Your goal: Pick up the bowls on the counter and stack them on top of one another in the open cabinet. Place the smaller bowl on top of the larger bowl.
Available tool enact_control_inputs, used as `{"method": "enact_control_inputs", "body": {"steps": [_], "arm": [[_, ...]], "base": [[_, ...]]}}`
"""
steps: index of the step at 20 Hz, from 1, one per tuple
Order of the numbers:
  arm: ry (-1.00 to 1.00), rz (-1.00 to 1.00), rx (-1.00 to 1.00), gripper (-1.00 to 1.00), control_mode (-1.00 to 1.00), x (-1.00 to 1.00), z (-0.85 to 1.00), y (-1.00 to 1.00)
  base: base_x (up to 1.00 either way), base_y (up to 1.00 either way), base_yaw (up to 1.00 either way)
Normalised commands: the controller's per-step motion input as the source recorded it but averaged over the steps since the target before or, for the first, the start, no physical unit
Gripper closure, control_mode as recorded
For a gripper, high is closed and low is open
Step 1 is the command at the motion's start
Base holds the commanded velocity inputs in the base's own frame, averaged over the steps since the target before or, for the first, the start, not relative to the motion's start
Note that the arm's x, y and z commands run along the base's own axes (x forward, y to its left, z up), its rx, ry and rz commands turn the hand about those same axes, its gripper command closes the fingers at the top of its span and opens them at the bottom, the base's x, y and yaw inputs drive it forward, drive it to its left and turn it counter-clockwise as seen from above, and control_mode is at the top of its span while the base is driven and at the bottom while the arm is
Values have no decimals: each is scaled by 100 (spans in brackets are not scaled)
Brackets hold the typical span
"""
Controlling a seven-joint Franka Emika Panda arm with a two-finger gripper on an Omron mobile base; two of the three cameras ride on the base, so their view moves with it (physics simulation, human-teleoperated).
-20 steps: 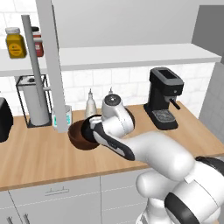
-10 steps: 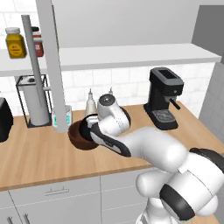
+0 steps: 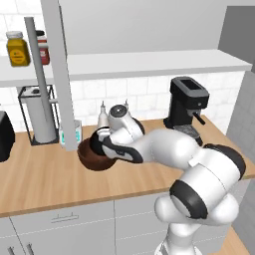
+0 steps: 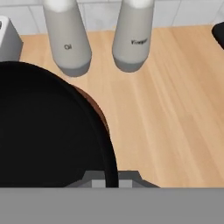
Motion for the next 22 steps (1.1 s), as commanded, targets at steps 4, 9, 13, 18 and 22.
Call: {"method": "enact_control_inputs", "body": {"steps": [4,9,13,18,22], "arm": [[4,0,-3,100,-100,3,-34,8],[1,0,-1,100,-100,0,-32,5],[0,0,0,100,-100,0,-7,1],[0,0,0,100,-100,12,-1,6],[1,0,0,100,-100,33,-12,0]], "base": [[0,0,0],[0,0,0],[0,0,0],[0,0,0],[0,0,0]]}}
